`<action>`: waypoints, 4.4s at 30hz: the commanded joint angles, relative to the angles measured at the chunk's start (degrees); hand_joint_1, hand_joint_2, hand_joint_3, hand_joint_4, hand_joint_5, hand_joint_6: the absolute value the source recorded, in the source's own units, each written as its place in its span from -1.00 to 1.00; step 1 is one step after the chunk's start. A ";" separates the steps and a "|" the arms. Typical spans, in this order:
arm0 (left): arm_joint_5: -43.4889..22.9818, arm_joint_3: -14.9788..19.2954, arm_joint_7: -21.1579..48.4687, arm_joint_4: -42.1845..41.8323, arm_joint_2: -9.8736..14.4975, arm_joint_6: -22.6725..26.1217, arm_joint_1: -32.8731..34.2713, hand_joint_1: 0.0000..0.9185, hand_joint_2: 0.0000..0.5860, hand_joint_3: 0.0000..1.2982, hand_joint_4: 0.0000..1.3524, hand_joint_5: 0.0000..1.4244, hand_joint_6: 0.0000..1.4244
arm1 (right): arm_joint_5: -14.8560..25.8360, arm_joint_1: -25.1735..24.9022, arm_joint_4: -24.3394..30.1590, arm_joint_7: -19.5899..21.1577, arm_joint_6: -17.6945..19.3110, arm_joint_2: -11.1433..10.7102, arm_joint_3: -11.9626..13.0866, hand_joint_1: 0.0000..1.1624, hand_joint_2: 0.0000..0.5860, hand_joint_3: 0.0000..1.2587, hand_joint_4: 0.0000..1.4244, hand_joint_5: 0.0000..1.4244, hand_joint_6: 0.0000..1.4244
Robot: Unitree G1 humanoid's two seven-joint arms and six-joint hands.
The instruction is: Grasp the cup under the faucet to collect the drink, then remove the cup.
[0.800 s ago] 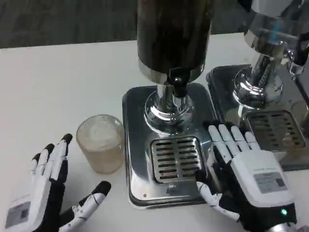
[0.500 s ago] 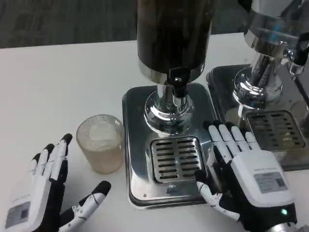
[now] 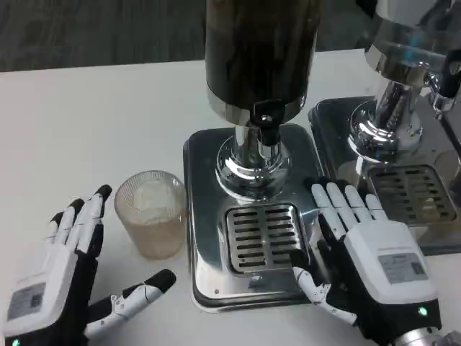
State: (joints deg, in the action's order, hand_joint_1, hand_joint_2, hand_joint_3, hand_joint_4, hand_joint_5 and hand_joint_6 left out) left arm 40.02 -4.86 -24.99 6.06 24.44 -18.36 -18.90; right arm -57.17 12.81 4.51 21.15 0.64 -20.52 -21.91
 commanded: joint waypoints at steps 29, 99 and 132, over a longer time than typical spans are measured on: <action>-7.03 -4.88 -4.71 40.71 -1.44 -15.36 25.34 -0.88 -1.00 -1.00 -1.00 -1.00 -1.00 | -3.03 2.27 1.46 1.28 -5.74 4.21 -1.09 -0.51 0.59 -1.00 -1.00 -1.00 -1.00; -2.05 -15.63 -29.29 52.17 -4.51 -18.09 33.60 -0.08 -0.65 -0.26 -0.07 0.24 0.41 | -1.35 1.84 1.25 0.99 -7.00 4.49 -1.09 -0.46 0.56 -1.00 -1.00 -1.00 -1.00; 3.72 -16.73 -32.73 44.03 -5.04 -20.41 34.11 -0.06 -0.69 -0.18 -0.02 0.30 0.50 | -1.38 2.77 1.79 1.38 -7.29 4.92 -1.10 -0.46 0.56 -1.00 -1.00 -1.00 -1.00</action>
State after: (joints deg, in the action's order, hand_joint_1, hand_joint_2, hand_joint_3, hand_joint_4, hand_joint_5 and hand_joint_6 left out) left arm 43.46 -21.15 -57.39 50.53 19.86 -37.92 13.65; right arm -58.95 15.00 6.10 22.02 -6.61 -15.83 -23.16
